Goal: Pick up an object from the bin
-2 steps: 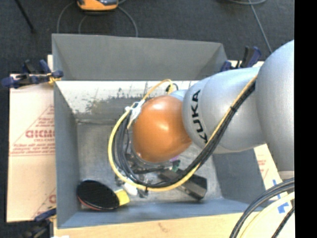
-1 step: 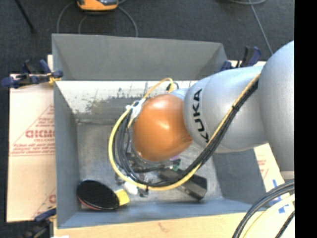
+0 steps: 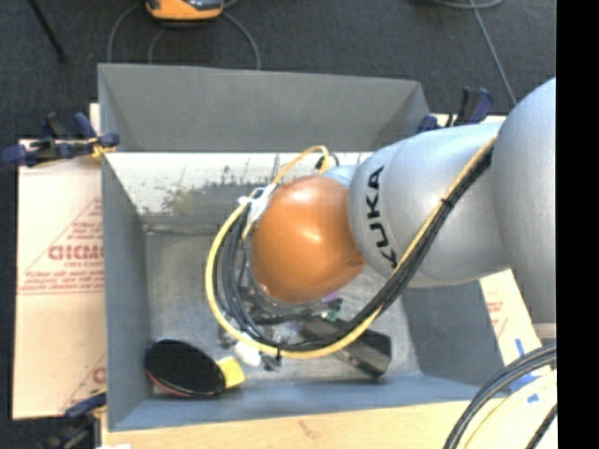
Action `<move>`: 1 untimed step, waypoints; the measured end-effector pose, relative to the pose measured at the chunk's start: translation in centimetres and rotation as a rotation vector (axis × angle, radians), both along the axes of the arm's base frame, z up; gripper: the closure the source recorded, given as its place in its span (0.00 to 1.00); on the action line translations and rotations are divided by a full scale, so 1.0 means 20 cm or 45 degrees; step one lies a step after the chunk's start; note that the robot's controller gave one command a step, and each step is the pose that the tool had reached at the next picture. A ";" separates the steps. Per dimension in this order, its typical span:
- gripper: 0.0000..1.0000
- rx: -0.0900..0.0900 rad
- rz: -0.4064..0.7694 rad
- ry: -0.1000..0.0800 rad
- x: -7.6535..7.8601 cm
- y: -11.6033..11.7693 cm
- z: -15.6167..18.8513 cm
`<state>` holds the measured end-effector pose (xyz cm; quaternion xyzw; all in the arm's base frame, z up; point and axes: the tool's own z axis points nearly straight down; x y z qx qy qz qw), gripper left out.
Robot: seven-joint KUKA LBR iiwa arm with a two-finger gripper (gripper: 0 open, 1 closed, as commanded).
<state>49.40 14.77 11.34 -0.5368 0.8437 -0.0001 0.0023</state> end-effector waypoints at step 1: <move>1.00 -0.001 -0.001 0.005 0.00 0.00 0.02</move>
Offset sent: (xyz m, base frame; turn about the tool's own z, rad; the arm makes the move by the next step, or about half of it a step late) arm 0.0001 0.0000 0.0107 0.0000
